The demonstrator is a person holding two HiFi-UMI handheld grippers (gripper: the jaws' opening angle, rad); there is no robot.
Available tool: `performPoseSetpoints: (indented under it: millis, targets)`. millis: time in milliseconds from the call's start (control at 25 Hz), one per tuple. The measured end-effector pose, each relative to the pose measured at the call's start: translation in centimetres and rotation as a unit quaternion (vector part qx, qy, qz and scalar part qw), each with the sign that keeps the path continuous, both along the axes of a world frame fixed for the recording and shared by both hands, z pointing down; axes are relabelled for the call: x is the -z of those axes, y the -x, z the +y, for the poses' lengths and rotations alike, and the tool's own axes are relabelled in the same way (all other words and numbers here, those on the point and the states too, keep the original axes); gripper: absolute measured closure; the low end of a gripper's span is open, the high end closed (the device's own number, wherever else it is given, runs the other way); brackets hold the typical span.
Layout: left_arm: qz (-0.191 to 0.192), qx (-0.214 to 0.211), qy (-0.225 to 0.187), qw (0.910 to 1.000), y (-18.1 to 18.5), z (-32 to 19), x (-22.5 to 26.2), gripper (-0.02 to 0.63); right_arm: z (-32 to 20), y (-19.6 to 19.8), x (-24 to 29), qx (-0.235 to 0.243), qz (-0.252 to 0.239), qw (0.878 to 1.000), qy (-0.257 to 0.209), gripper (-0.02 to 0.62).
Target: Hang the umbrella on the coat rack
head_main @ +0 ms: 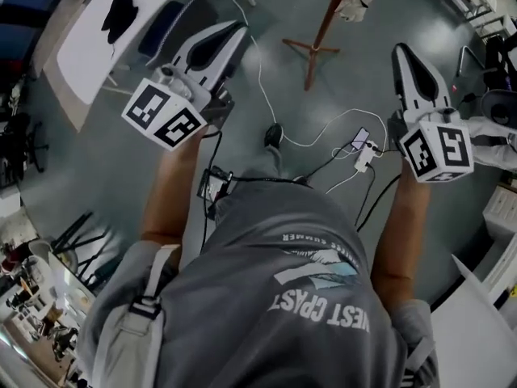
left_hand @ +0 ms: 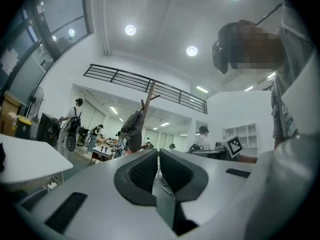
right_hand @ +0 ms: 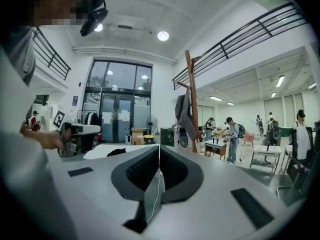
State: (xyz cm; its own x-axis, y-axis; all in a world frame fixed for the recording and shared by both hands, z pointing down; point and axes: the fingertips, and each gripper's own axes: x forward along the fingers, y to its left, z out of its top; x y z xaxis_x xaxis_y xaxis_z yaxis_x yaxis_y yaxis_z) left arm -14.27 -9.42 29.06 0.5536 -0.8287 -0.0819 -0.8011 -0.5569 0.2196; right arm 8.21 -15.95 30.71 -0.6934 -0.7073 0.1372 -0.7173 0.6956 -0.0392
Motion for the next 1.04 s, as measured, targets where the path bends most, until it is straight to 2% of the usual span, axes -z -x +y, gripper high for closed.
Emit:
performPoseSetpoints:
  millis: [240,360,640,1040]
  targets:
    - [-0.097,0.003,-0.025,0.9950,-1.5,2.5,1.7,0.577,7.0,-0.6,2.4,0.025,0.025,0.999,0.015,0.569]
    - [-0.130,0.000,-0.033,0.9910,-2.4,3.9,2.1,0.577,9.4,-1.0,2.7,0.032,0.029,0.999,0.017,0.569]
    - [-0.134,-0.015,-0.031,0.9904,-4.8,6.9,1.8,0.577,12.7,-3.0,2.6,0.034,0.027,0.999,0.018,0.569]
    - [-0.128,-0.005,-0.025,0.9915,-6.4,10.7,1.9,0.577,15.0,-6.5,3.0,0.019,0.026,0.999,0.016,0.569]
